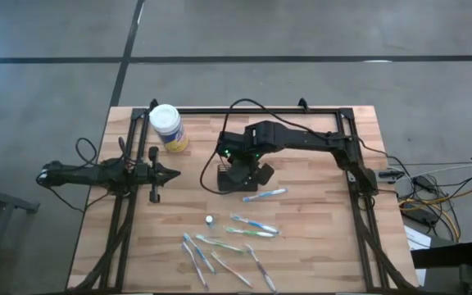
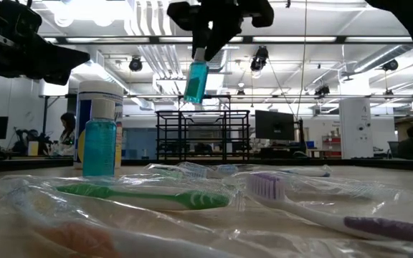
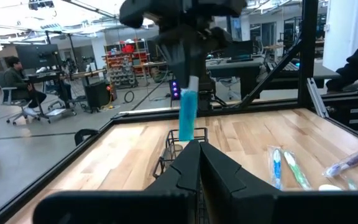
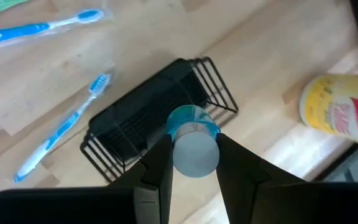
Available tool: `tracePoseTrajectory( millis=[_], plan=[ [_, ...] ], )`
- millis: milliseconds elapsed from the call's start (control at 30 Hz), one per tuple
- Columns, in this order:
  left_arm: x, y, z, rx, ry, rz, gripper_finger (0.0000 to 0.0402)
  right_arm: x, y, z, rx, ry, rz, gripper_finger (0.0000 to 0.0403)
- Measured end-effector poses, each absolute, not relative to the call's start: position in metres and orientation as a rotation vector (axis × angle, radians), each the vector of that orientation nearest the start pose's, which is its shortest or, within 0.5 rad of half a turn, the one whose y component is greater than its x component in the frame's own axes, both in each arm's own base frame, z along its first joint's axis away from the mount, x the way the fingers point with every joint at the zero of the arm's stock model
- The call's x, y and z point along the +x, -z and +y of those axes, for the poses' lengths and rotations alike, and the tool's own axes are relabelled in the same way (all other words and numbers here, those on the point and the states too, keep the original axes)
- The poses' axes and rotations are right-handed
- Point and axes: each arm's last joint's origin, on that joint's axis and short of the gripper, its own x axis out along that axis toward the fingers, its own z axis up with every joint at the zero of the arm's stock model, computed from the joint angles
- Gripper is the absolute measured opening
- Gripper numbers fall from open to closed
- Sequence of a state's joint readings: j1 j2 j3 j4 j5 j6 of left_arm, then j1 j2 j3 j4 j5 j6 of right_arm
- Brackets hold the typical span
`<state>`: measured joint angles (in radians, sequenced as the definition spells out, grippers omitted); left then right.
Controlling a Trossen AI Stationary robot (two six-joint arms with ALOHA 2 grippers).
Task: Pick & Place toothbrushing station
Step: Put the right mouthwash into the mesh organizer
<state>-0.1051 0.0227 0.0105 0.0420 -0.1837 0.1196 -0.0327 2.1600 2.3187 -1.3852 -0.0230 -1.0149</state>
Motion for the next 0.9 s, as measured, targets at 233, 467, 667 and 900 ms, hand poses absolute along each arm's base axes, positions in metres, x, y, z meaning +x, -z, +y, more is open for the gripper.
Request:
tracePoseTrajectory(
  millis=[233,467,667,900],
  plan=[
    [0.098,-0.169,-0.005,0.116,-0.08,-0.024,0.0014,0.436,-0.319,-0.012,-0.84,-0.626,1.117,0.0089],
    [0.098,-0.169,-0.005,0.117,-0.08,-0.022,0.0014,0.439,-0.302,-0.01,-0.839,-0.651,1.134,0.0089],
    [0.098,-0.169,-0.005,0.117,-0.08,-0.021,0.0014,0.44,-0.294,-0.008,-0.834,-0.699,1.118,0.0089],
    [0.098,-0.169,-0.005,0.117,-0.08,-0.021,0.0014,0.44,-0.289,-0.008,-0.837,-0.717,1.132,0.0089]
  ],
)
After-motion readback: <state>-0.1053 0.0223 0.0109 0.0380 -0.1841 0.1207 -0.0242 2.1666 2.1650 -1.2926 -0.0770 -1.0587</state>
